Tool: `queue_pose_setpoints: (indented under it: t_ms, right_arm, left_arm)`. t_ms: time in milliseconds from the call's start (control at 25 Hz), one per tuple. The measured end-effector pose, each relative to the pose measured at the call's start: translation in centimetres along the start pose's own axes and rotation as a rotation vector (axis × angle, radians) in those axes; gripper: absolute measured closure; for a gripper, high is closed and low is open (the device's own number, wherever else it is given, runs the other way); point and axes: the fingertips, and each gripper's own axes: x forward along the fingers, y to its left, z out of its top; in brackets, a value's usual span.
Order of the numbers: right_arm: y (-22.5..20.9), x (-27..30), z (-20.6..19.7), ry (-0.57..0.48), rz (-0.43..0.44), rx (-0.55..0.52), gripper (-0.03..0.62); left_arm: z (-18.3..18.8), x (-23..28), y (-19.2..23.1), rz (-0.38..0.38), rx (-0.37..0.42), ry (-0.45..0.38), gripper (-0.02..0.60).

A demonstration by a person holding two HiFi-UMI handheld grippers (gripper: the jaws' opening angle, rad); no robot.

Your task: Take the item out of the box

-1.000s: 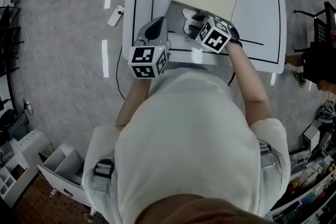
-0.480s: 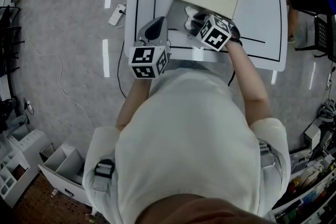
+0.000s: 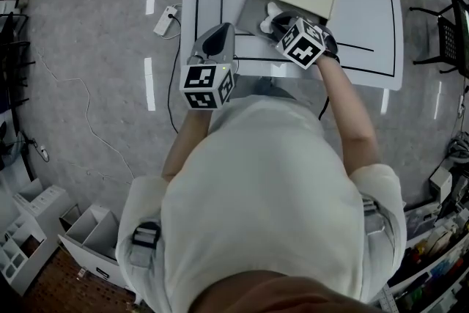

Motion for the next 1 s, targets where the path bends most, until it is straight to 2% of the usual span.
queue_pose_setpoints:
  t_ms: [680, 1000]
  right_arm:
    - [1.5, -4.4, 2.4, -0.05, -0.21, 0.071, 0.585]
    - [4.3, -5.9, 3.5, -0.083, -0.255, 0.085, 0.585]
  left_arm:
    - [-0.9, -3.9, -0.6, -0.103, 0.037, 0.002, 0.581]
    - [-2.3, -6.1, -1.2, -0.141, 0.051, 0.009, 0.581]
